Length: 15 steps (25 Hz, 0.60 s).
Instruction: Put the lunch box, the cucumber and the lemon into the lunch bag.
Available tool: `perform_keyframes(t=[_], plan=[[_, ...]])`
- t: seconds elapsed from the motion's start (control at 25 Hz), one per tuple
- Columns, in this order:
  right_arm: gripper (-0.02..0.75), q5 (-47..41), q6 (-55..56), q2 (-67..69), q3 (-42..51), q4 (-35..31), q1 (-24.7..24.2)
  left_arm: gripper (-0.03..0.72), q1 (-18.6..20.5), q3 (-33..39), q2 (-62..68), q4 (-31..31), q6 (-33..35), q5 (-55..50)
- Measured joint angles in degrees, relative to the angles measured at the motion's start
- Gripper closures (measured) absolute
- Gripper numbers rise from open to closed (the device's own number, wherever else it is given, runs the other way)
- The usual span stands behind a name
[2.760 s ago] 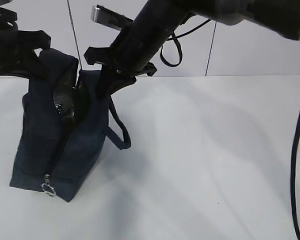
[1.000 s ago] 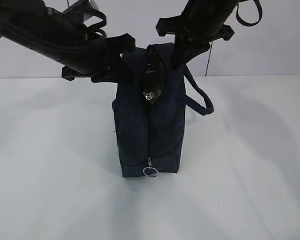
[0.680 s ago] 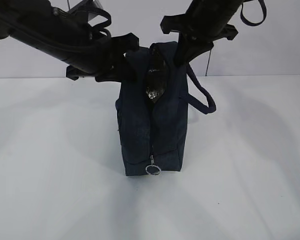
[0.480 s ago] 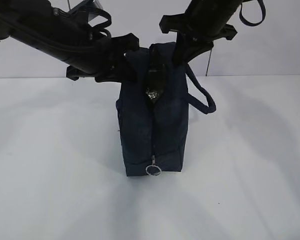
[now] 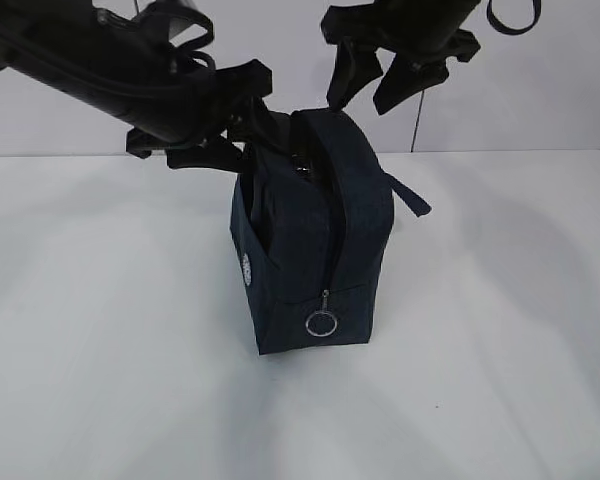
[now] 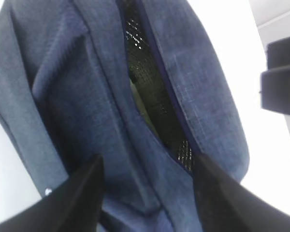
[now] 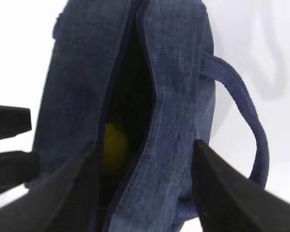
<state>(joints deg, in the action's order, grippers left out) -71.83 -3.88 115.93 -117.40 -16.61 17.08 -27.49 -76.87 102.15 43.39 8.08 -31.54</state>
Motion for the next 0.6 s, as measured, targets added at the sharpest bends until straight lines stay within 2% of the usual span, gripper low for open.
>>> perform_keyframes(t=[0.28, 0.6], plan=[[0.274, -0.1, 0.04, -5.73, 0.0, 0.12, -0.1, 0.249, 4.3, 0.0, -6.96, -1.49, 0.0, -5.07], [0.274, -0.1, 1.12, -14.2, 1.14, -0.82, -0.1, 0.249, 4.96, -0.13, -13.78, -8.73, 0.0, -17.65]])
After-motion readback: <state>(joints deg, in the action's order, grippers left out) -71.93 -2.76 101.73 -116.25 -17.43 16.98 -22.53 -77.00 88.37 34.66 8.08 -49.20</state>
